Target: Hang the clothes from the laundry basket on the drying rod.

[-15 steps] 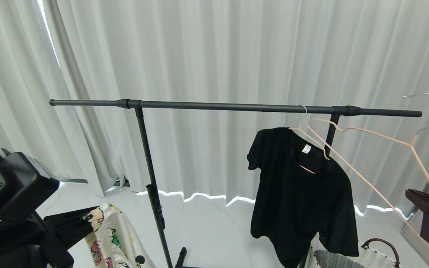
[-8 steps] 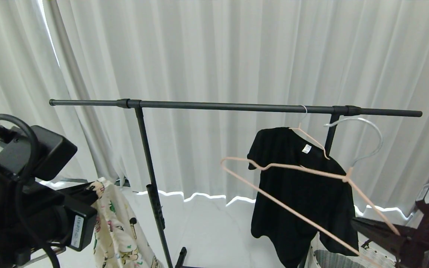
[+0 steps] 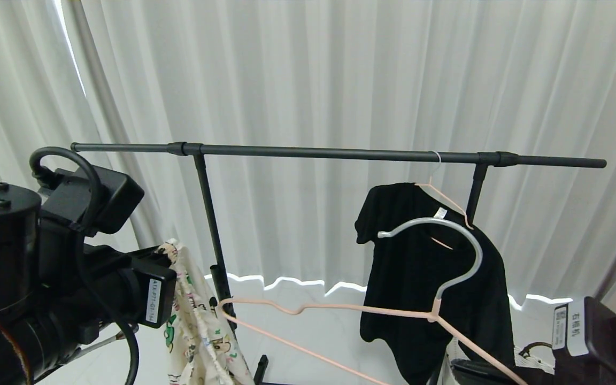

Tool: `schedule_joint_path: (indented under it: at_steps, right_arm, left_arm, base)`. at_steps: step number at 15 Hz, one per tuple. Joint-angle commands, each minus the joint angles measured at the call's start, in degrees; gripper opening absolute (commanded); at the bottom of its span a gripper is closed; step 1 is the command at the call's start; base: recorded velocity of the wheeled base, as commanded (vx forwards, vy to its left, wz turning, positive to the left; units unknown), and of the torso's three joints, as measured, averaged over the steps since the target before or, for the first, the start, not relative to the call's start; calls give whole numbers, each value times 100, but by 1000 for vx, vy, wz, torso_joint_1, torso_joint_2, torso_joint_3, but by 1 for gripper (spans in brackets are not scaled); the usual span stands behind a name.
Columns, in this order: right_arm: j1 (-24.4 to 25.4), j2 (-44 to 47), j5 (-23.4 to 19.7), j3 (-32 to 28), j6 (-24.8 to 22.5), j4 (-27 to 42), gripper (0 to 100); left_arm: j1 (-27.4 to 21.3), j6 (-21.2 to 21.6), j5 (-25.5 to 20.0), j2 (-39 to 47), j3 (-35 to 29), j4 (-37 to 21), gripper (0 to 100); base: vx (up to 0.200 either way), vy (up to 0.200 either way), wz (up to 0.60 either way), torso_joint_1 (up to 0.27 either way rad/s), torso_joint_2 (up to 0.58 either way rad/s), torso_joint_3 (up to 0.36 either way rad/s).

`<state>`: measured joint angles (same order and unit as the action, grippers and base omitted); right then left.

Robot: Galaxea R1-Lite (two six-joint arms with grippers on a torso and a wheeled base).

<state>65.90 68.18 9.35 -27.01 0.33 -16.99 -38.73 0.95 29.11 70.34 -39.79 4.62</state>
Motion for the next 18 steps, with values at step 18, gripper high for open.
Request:
schedule_joint_path:
  at_steps: [18]
  right_arm:
    - [204, 1373, 673, -551, 767, -603, 0]
  left_arm:
    - [-73, -262, 692, 481, -90, 232, 0]
  base:
    - [0, 0, 0, 0, 0, 0]
